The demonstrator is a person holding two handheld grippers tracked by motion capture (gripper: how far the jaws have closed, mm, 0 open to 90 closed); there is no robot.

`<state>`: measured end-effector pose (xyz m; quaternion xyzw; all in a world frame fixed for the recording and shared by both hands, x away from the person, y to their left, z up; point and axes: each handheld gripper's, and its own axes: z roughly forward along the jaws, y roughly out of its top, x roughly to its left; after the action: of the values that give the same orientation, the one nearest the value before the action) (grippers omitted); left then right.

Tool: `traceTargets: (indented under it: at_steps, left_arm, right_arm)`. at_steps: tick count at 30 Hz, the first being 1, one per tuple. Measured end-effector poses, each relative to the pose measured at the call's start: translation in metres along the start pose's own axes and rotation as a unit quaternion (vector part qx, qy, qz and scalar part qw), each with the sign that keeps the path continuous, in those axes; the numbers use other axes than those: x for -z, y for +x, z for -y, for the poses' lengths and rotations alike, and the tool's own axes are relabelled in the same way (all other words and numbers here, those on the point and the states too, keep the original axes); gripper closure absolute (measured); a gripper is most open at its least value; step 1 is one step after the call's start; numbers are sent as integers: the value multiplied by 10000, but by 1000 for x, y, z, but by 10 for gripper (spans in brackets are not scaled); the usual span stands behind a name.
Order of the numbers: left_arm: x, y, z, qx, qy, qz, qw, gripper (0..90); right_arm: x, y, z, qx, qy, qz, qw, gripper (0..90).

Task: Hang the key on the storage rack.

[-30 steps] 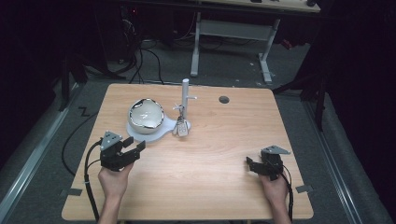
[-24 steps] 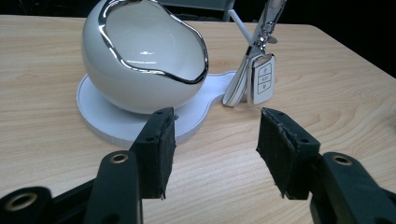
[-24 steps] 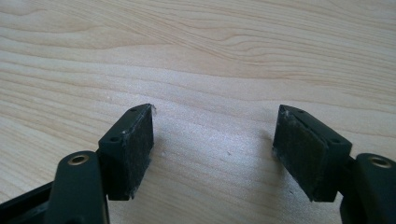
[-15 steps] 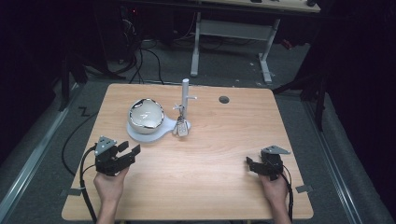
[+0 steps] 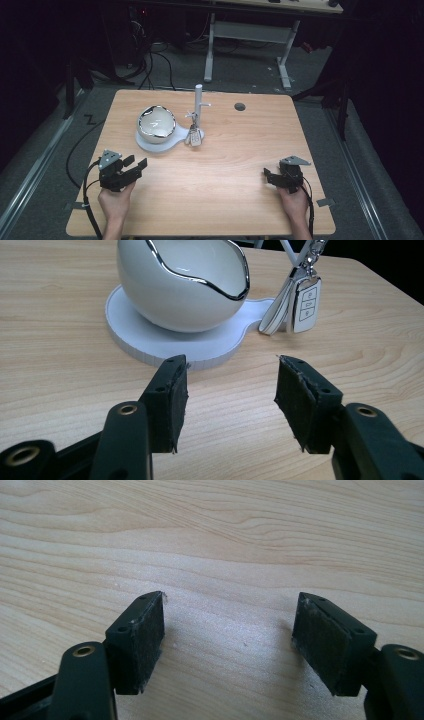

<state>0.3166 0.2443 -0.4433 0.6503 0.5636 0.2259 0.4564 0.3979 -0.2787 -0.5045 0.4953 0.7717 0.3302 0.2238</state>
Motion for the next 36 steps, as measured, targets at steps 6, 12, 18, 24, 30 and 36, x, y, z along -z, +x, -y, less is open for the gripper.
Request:
traceTargets:
  at_steps: [6,12,18,24,30,36]
  left_arm:
    - [1,3,3,49,6,-33,10000,467]
    - [-1,6,8,116,50,-47,9999,466]
    - [-3,9,13,144,95,-103,9998,466]
    - [-7,11,19,189,167,-139,9996,466]
    - [-11,12,23,215,209,-152,9994,466]
    - [-19,10,27,176,324,-162,9992,465]
  right_arm:
    - [0,0,0,0,0,0,10000,289]
    - [0,0,0,4,2,2,10000,289]
    - [0,0,0,-5,-1,3,10000,289]
    - [0,0,0,-5,-1,4,10000,290]
    - [0,0,0,-4,-1,4,10000,289]
    - [0,0,0,0,0,3,10000,290]
